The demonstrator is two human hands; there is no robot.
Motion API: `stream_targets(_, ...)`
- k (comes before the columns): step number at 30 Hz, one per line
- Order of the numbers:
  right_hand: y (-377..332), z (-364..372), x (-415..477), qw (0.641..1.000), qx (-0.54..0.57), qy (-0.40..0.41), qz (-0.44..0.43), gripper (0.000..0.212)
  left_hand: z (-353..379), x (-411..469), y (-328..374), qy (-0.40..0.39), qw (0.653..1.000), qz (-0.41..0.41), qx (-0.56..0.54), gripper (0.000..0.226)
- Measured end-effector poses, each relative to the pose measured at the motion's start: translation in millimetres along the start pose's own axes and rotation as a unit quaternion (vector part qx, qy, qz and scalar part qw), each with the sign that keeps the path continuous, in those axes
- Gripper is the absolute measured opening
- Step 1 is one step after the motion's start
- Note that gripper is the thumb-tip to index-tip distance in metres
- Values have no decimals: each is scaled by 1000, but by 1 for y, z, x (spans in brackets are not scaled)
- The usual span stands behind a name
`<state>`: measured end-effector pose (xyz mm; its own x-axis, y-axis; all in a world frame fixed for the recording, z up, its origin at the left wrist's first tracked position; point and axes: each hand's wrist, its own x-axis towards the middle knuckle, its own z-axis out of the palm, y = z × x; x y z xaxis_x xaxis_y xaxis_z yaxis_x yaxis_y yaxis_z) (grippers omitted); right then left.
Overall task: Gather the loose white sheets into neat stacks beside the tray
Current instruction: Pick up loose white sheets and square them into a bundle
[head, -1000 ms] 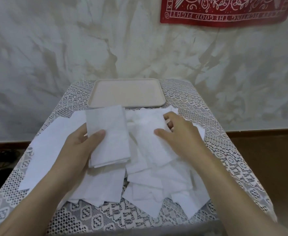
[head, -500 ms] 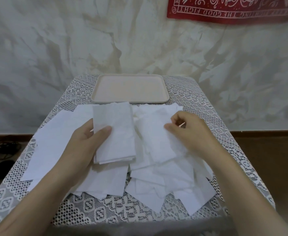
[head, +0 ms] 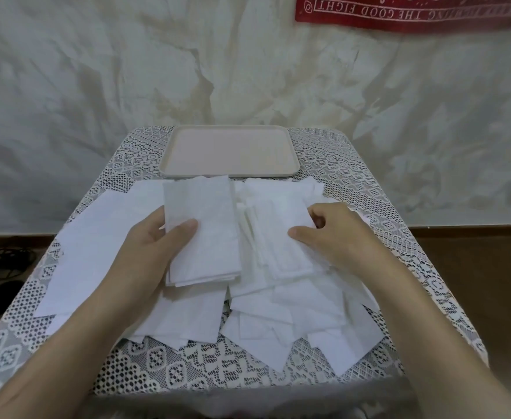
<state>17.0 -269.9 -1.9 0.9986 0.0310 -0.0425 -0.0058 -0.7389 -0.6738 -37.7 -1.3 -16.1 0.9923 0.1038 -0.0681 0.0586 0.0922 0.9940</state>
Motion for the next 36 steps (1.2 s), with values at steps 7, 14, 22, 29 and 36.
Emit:
stream_targets(7, 4, 4, -1, 1000, 8, -20, -9, 40, 1, 0, -1, -7, 1000, 0, -1, 26)
stream_targets(14, 6, -9, -6, 998, 56, -15, -18, 36, 4, -5, 2, -2, 1000, 0, 14, 24)
stream_targets(22, 2, -1, -11, 999, 11, -47, 0, 34, 6, -4, 1, 3, 1000, -3, 21, 21)
stream_targets(29, 7, -23, -11, 995, 88, 40, -27, 14, 5, -3, 3, -5, 1000, 3, 29, 25)
stream_targets(36, 20, -23, -17, 983, 175, 9, 54, 17, 10, -6, 8, -15, 999, 10, 42, 23)
